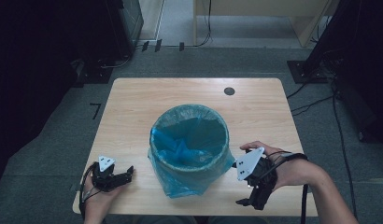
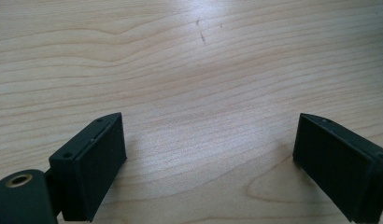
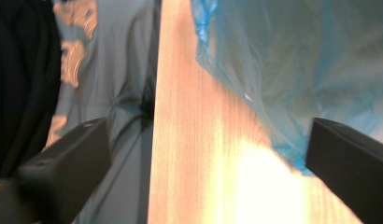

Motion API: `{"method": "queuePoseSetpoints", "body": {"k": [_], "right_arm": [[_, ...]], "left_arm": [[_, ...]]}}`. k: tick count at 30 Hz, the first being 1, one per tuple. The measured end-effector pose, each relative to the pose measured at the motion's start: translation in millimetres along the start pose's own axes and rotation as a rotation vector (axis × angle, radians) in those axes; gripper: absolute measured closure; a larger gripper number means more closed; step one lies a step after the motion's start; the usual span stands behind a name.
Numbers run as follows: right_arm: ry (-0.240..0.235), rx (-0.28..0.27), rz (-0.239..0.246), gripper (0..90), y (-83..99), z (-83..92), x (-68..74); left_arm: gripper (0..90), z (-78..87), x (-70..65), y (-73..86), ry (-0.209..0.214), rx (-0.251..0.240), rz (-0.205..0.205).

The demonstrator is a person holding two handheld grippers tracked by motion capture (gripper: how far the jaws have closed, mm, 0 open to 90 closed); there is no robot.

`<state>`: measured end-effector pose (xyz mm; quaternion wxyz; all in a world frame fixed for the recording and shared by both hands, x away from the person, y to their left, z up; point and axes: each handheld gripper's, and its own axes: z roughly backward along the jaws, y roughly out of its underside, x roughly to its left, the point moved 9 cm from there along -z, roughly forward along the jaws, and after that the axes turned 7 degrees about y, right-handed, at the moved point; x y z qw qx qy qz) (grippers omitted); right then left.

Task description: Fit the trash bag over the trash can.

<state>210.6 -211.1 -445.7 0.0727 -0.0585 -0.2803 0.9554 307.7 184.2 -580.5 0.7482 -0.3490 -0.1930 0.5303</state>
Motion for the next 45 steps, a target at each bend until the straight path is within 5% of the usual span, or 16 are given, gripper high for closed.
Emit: {"method": "queuePoseSetpoints", "body": {"k": [5,15,30,39,45], "right_arm": [[0.069,-0.06,-0.125,0.0,9.0,-3.9,-7.9],[0.259,-0.049,-0.355,0.0,40.3,-23.1,-38.5],[0.494,-0.074,-0.607,0.0,77.1,-26.2,-77.3],[0.623,-0.115,-0.825,0.0,114.0,-19.3,-100.8],[0.681,-0.108,-0.897,0.0,138.0,-16.0,-105.5]], "left_arm": [[8.7,0.0,0.0,0.0,0.0,0.0,0.0],[8.7,0.1,-0.1,0.0,0.0,0.0,0.001],[8.7,0.1,-0.1,0.0,-0.001,0.0,0.001],[8.7,0.2,-0.1,0.1,0.0,0.001,0.001],[8.7,0.1,-0.1,0.1,-0.001,0.001,0.001]]}}
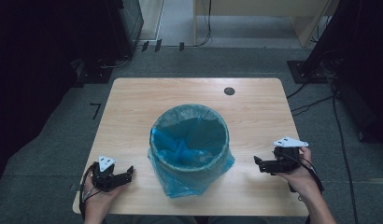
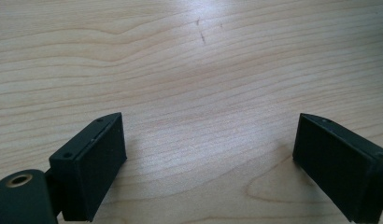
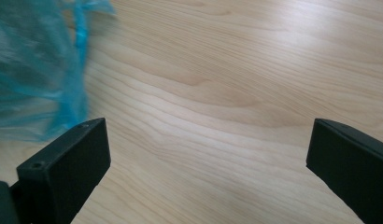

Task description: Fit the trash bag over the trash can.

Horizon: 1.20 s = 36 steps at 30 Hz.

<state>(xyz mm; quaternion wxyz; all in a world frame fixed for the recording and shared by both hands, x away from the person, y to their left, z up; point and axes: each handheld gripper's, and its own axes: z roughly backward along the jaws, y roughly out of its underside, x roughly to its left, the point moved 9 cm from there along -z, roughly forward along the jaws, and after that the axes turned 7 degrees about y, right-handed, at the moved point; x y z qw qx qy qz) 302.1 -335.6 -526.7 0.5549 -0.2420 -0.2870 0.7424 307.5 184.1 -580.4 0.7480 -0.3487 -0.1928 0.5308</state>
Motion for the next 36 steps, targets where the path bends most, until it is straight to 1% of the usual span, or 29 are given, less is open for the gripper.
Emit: {"method": "queuePoseSetpoints", "body": {"k": [2,4,8,9,13,17,22,30,31,33,36], "right_arm": [[0.008,0.005,-0.015,0.0,5.6,-1.1,-5.7],[0.026,0.009,-0.025,0.0,10.7,-2.3,-11.0],[0.05,0.019,-0.07,0.0,23.4,-4.2,-22.4],[0.053,0.022,-0.074,0.0,26.5,-4.5,-24.6],[0.074,0.034,-0.077,0.0,38.5,-5.3,-31.8],[0.096,0.045,-0.096,0.0,49.9,-5.1,-39.2],[0.118,0.056,-0.104,0.0,62.2,-3.4,-47.6],[0.186,0.087,-0.113,0.0,83.9,-3.4,-62.7],[0.188,0.086,-0.12,0.0,86.2,-3.5,-63.5],[0.175,0.064,-0.152,0.0,88.7,-3.5,-65.0],[0.183,0.023,-0.154,0.0,90.2,-3.0,-66.1]], "left_arm": [[8.7,0.0,0.0,0.0,0.0,0.0,0.0],[8.7,0.0,0.0,0.0,0.0,0.0,0.0],[8.7,-0.1,-0.1,0.0,-0.002,0.0,0.001],[8.7,-0.1,-0.1,0.0,-0.002,0.0,0.002],[8.7,0.0,-0.1,0.0,-0.002,0.0,0.002],[8.7,0.0,-0.3,0.0,-0.003,-0.001,0.004],[8.7,-0.1,-0.5,-0.1,-0.004,-0.002,0.005],[8.7,-0.1,-0.5,0.0,-0.004,-0.001,0.005],[8.7,-0.1,-0.5,0.0,-0.004,-0.001,0.005],[8.7,-0.1,-0.5,0.0,-0.004,-0.001,0.005],[8.7,-0.1,-0.7,0.0,-0.006,-0.002,0.007]]}}
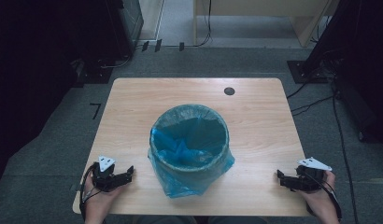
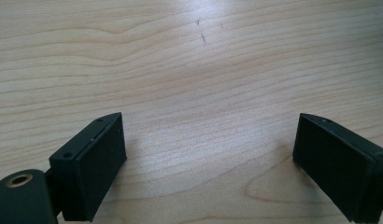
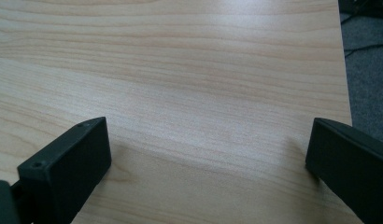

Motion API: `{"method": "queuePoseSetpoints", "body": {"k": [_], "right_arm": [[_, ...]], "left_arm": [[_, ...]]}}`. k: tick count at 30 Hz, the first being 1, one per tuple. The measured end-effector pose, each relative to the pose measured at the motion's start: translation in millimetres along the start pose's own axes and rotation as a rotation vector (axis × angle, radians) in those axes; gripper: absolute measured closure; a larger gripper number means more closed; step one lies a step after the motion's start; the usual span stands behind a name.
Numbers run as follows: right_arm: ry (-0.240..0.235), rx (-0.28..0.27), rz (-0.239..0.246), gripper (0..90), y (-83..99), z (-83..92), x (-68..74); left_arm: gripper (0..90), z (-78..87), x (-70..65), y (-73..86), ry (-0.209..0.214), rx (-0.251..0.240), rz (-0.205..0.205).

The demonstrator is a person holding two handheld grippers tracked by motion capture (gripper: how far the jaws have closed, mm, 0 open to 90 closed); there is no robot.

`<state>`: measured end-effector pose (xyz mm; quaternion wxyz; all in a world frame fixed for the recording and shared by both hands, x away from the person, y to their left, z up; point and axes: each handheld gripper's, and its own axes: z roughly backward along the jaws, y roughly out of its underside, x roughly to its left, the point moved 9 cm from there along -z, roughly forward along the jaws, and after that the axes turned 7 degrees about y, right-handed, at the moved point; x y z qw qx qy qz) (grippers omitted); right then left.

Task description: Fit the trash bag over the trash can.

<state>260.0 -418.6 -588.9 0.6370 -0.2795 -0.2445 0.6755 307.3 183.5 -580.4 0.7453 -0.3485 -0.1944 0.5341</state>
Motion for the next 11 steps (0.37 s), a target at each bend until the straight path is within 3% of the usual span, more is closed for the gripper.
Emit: {"method": "queuePoseSetpoints", "body": {"k": [3,11], "right_arm": [[0.002,-0.029,-0.011,0.0,0.7,-0.2,0.4],[0.002,-0.029,-0.011,0.0,0.7,-0.3,0.3]], "left_arm": [[8.7,0.0,0.0,0.0,0.0,-0.001,0.001],[8.6,-0.4,-0.1,-0.4,-0.001,0.001,0.002]]}}
